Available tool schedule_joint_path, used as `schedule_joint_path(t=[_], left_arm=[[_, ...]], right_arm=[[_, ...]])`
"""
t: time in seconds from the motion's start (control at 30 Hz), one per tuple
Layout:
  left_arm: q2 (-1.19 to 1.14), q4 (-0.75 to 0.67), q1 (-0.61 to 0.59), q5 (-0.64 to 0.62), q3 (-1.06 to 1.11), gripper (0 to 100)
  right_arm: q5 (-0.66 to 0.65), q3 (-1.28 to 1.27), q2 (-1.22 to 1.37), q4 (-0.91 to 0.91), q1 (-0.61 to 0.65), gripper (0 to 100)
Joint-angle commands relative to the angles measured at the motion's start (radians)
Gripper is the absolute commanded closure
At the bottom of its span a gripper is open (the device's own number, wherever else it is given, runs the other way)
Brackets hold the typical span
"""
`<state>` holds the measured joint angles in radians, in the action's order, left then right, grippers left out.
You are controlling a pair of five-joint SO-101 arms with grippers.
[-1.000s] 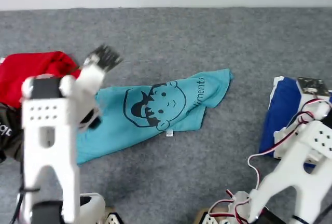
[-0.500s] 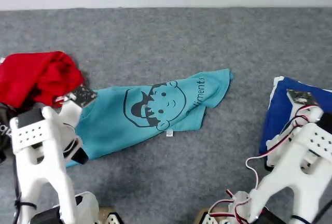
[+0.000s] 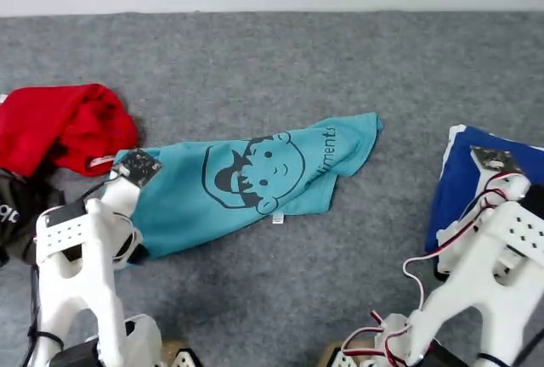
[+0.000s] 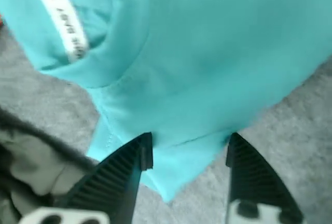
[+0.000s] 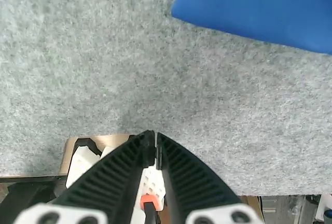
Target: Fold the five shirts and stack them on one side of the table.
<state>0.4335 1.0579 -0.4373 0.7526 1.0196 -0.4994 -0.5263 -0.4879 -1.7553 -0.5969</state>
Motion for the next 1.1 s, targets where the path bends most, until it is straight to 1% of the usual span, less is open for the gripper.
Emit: schedule_joint_path(t=[0.0, 0.17, 0.27, 0.3, 0.47, 0.57, 0.7, 0.73, 0.93, 1.0, 1.07], left_arm=[[0.023, -0.029, 0.018, -0.018, -0.002, 81], [-0.117, -0.028, 0.063, -0.021, -0.027, 85], [-0.195, 0.005, 0.071, -0.021, -0.099, 95], [-0.210, 0.032, 0.072, -0.021, -0.131, 99], [-0.201, 0.204, 0.074, -0.021, -0.275, 99], [-0.133, 0.315, 0.104, -0.021, -0.337, 99], [0.000, 0.470, 0.218, -0.028, -0.400, 99], [0.032, 0.502, 0.252, -0.046, -0.418, 99], [0.143, 0.632, 0.511, -0.221, -0.568, 99], [0.144, 0.658, 0.595, -0.285, -0.642, 99], [0.144, 0.666, 0.655, -0.339, -0.716, 99]], right_arm=[[0.005, 0.005, -0.033, -0.038, 0.008, 99.0], [0.005, 0.003, -0.033, -0.038, 0.008, 99.0], [0.005, 0.003, -0.033, -0.039, 0.005, 99.0], [0.005, 0.003, -0.033, -0.039, 0.005, 99.0], [0.003, 0.002, -0.033, -0.039, 0.007, 99.0], [0.003, 0.002, -0.033, -0.039, 0.007, 99.0], [0.005, 0.002, -0.033, -0.038, 0.008, 99.0], [0.006, 0.002, -0.033, -0.038, 0.008, 99.0], [0.009, 0.002, -0.033, -0.038, 0.008, 99.0], [0.009, 0.002, -0.033, -0.038, 0.008, 99.0], [0.009, 0.002, -0.033, -0.038, 0.008, 99.0]])
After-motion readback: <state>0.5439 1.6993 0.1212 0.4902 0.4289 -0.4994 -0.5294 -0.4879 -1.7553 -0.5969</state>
